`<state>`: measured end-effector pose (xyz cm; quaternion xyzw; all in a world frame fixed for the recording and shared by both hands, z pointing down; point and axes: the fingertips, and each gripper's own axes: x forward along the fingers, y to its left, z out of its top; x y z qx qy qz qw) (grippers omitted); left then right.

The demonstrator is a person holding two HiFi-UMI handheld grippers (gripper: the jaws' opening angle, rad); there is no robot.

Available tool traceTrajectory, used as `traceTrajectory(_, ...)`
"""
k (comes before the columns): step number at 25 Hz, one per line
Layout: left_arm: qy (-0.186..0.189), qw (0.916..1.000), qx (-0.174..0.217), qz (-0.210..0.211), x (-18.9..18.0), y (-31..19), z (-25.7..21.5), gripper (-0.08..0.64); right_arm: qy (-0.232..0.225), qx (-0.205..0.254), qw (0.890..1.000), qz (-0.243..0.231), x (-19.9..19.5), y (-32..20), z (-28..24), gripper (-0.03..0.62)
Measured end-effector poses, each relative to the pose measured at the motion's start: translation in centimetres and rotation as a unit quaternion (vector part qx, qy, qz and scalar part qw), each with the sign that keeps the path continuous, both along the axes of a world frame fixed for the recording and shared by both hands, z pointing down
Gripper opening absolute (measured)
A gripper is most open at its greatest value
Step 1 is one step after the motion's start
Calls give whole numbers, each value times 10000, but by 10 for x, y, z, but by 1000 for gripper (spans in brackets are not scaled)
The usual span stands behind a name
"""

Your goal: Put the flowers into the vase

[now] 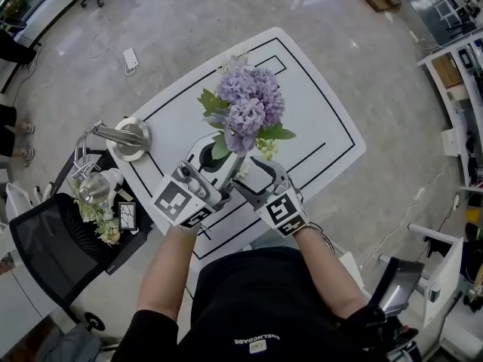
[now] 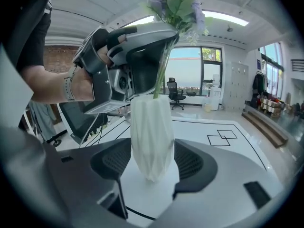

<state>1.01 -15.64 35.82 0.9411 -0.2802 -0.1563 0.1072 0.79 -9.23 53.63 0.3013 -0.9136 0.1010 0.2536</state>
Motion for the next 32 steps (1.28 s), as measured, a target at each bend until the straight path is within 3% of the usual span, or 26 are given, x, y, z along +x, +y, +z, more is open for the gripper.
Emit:
traceTrajectory(4, -57, 9999, -39, 115, 2, 8, 12, 17, -49, -14, 10000, 50, -1, 0, 0, 279)
traceTrajectory(13, -566, 9981, -94, 239, 4, 21, 38, 19, -75, -17, 10000, 63, 0, -1, -1, 279)
traceTrajectory(24, -1184, 9904, -262, 667, 0, 48, 67, 78, -55, -10, 9999, 84, 2, 0, -2, 279)
traceTrajectory(32, -1329, 9875, -410, 738, -7, 66, 81, 103, -33, -32, 10000, 71, 4, 1, 0, 279)
